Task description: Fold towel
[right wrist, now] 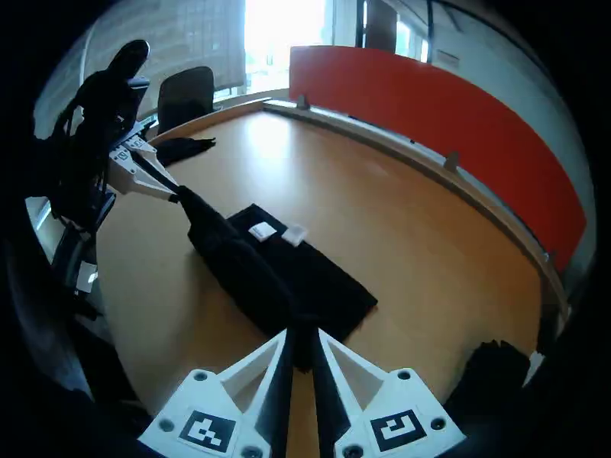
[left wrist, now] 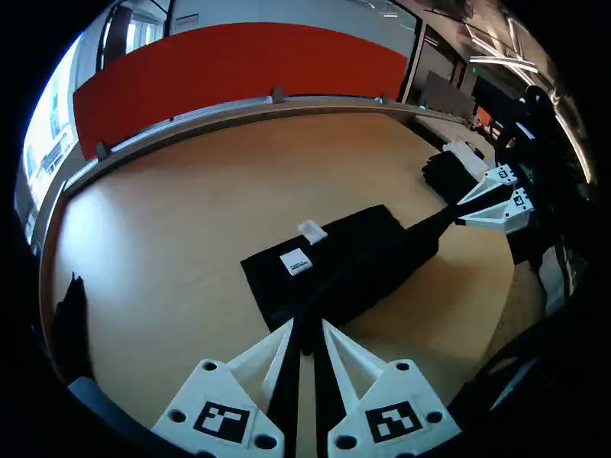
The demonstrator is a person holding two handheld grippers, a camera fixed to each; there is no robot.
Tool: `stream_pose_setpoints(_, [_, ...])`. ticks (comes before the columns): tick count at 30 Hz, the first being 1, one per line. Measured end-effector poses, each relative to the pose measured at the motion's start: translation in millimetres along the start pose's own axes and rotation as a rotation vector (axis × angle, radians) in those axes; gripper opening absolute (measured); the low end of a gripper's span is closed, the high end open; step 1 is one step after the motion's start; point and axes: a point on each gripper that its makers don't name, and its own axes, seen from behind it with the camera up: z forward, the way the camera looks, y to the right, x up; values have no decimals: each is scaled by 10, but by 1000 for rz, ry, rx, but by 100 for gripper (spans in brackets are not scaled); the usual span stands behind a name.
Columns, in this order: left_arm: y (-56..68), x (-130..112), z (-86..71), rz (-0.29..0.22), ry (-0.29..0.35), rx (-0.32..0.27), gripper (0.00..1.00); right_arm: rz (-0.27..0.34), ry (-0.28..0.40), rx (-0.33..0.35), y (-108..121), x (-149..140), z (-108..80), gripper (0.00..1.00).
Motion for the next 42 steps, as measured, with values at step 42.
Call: stream_pose_setpoints(42, [-413,-133,930,20,-80,78,16,91,-113,-43,490,-340,795,25])
